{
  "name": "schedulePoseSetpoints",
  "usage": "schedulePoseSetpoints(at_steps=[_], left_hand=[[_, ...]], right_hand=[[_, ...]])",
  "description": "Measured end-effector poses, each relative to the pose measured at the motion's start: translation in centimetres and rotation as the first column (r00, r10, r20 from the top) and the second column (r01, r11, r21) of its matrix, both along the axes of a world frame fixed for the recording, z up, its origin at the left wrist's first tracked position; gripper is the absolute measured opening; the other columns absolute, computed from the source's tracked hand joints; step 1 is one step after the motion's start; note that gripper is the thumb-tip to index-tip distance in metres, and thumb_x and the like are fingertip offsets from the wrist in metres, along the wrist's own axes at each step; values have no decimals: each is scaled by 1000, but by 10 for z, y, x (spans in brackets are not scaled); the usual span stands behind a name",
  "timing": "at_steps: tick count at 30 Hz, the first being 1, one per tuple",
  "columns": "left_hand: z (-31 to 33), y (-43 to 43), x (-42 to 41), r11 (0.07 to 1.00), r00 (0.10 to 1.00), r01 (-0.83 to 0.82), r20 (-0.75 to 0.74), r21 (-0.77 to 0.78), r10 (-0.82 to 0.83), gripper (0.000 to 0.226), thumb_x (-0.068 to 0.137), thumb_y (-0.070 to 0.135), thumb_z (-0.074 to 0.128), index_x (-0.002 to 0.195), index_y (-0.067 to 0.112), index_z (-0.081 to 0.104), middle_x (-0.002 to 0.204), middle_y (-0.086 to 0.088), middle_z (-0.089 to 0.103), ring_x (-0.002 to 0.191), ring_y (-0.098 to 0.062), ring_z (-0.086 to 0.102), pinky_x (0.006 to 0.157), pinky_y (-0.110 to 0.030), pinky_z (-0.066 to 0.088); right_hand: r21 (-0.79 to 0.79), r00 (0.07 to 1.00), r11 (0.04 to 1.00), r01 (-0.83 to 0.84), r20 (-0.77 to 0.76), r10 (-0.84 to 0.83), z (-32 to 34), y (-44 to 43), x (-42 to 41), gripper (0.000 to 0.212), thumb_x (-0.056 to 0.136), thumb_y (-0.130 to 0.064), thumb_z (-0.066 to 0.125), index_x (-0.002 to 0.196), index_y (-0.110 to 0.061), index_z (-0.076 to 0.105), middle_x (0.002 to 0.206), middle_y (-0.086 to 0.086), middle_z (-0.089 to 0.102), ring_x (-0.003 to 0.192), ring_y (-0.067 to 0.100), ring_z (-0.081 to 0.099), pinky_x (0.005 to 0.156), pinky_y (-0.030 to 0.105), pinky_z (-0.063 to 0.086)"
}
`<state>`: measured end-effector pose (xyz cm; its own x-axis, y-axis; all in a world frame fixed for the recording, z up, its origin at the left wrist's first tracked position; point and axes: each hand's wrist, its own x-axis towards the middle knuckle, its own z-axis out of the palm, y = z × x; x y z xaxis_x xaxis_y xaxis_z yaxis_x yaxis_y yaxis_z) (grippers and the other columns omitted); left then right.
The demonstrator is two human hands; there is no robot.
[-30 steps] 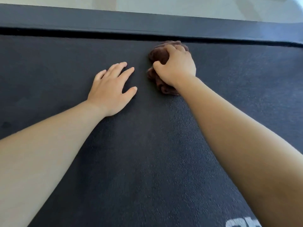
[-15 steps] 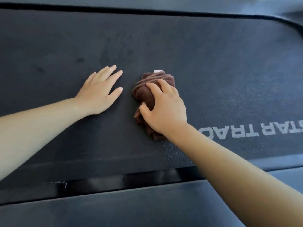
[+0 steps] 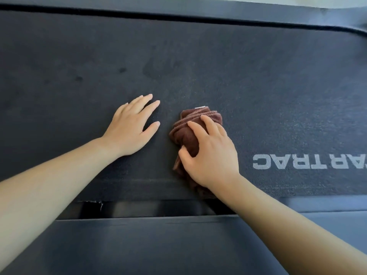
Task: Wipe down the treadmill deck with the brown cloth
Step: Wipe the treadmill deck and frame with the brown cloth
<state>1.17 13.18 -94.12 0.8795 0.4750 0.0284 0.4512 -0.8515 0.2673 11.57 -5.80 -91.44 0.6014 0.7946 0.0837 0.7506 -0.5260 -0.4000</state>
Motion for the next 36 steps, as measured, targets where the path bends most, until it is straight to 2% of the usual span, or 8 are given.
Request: schedulePoseSetpoints(at_steps=[6, 12, 18, 22, 25, 30, 36], left_hand=[[-1, 29, 17, 999, 999, 48, -18, 18, -48, 56, 94, 45, 35, 147, 31, 24, 157, 6, 16, 145, -14, 9, 115, -45, 7], [0, 92, 70, 996, 994, 85, -70, 31, -83, 59, 88, 56, 30, 145, 43, 20, 157, 6, 11, 145, -14, 5, 115, -48, 3], [-6, 157, 129, 992, 993, -108, -35, 58, 110, 53, 91, 54, 33, 143, 43, 25, 156, 5, 15, 144, -14, 8, 114, -48, 6], [-10, 159, 129, 993, 995, -101, 32, 55, 99, 55, 87, 57, 29, 141, 44, 28, 155, 8, 19, 143, -11, 10, 113, -46, 7], [-11, 158, 128, 993, 994, -97, 47, 62, 94, 51, 90, 51, 34, 141, 43, 29, 155, 7, 18, 143, -11, 9, 113, -47, 6], [-11, 159, 129, 995, 993, -97, 78, 33, 94, 51, 90, 50, 36, 140, 42, 32, 154, 8, 20, 142, -10, 10, 114, -47, 4], [-6, 156, 129, 993, 993, -114, 46, 15, 113, 49, 93, 48, 36, 141, 40, 32, 155, 5, 20, 143, -13, 10, 115, -46, 5]], right_hand=[[17, 999, 999, 44, 14, -44, -3, 48, 31, 54, 80, -46, 54, 130, -27, 51, 146, 1, 40, 129, 25, 37, 99, 42, 40], [37, 995, 995, 90, 36, -91, -7, 123, 86, 46, 80, -47, 51, 121, -27, 55, 137, -2, 46, 123, 23, 41, 90, 40, 44], [34, 989, 990, 140, 51, -142, -9, 215, 165, 51, 81, -49, 51, 125, -25, 54, 134, 1, 47, 122, 26, 42, 88, 41, 42], [37, 982, 982, 184, 28, -185, -6, 269, 212, 52, 81, -49, 50, 127, -26, 53, 137, 2, 46, 125, 26, 40, 91, 40, 42], [39, 978, 978, 206, 11, -206, -5, 296, 233, 49, 80, -47, 50, 124, -25, 55, 134, 1, 48, 124, 25, 41, 87, 37, 41], [20, 982, 982, 188, 18, -189, -3, 298, 235, 53, 80, -46, 49, 129, -25, 51, 137, 3, 46, 126, 27, 39, 88, 36, 41], [-19, 993, 993, 114, 29, -113, 2, 234, 180, 55, 82, -45, 52, 132, -24, 49, 142, 3, 42, 127, 29, 38, 89, 36, 41]])
